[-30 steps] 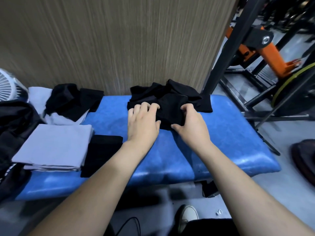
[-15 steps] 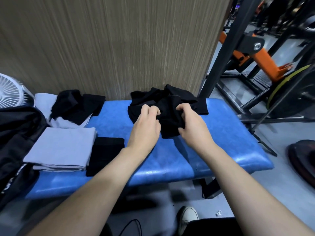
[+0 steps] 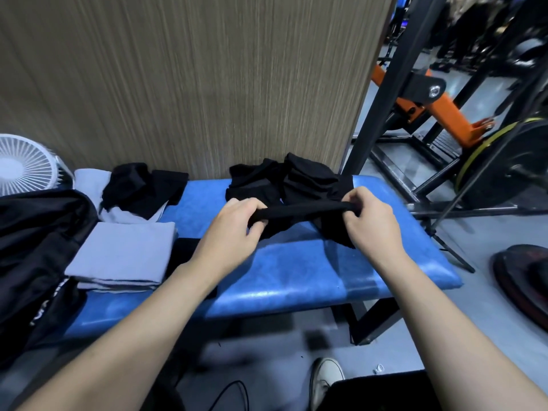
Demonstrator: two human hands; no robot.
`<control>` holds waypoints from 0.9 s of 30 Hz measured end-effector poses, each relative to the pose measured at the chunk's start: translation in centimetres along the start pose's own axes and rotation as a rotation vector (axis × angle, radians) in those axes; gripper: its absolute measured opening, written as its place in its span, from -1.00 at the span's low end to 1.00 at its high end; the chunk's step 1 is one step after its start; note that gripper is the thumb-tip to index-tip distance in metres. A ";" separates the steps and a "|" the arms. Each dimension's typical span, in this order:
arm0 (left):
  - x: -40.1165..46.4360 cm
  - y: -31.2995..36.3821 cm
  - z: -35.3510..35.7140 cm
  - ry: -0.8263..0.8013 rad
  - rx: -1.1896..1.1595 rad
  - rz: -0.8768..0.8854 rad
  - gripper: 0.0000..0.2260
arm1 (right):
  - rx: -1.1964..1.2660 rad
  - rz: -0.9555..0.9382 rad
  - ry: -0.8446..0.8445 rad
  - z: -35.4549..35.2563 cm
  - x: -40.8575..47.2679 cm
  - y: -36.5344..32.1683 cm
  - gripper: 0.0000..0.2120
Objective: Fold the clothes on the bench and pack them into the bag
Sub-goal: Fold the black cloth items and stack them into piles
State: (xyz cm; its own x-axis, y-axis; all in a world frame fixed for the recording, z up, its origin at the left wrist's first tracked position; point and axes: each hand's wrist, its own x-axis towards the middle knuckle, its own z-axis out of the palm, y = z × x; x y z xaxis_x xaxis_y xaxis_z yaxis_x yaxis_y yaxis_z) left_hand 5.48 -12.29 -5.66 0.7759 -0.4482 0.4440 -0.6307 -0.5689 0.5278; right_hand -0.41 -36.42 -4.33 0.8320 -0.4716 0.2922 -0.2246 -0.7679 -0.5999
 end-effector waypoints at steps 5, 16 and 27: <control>-0.2 0.0 -1.3 0.243 -0.152 -0.101 -0.91 | 0.026 0.007 0.030 -0.2 -0.3 0.3 -0.89; -1.9 -1.0 -1.6 -0.113 -0.100 -0.323 -0.68 | 0.413 0.275 -0.221 -0.9 0.1 1.8 -0.82; -2.8 -1.7 -1.3 -0.436 -0.044 -0.311 -0.70 | 0.209 0.155 -0.443 -1.0 -0.2 1.8 -0.67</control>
State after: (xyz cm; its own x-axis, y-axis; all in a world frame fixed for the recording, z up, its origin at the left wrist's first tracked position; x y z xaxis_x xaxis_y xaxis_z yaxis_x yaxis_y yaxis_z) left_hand 4.37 -9.14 -6.82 0.8549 -0.5134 -0.0752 -0.3628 -0.6951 0.6207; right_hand -1.47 -38.14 -4.74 0.9422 -0.3094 -0.1282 -0.2937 -0.5794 -0.7603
